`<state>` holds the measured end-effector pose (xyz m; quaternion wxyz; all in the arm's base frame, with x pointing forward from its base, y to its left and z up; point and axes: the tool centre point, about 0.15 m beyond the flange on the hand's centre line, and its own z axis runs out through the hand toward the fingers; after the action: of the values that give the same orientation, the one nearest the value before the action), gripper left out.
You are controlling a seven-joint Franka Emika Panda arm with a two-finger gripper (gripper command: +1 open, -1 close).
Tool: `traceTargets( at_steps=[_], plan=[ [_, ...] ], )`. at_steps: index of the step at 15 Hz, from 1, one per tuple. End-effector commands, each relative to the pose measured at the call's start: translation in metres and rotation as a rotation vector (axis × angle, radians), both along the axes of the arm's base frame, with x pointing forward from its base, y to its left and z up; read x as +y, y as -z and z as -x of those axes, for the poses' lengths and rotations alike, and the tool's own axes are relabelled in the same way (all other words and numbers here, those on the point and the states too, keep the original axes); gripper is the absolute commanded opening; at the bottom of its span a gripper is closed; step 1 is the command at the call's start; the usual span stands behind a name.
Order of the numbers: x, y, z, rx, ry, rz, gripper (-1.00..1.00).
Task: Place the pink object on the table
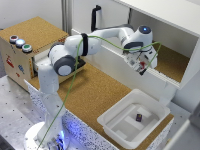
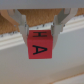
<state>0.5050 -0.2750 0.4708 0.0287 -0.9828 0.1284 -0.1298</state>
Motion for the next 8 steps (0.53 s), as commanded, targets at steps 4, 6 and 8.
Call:
traceTargets(
  at_steps=[4, 6, 8],
  plan=[
    [0.092, 0.085, 0.1, -0.036, 0.006, 0.284, -1.0],
    [0.102, 0.113, 0.107, -0.061, 0.014, 0.346, -1.0],
    [0.114, 0.15, 0.111, -0.074, -0.006, 0.406, -1.0]
  ],
)
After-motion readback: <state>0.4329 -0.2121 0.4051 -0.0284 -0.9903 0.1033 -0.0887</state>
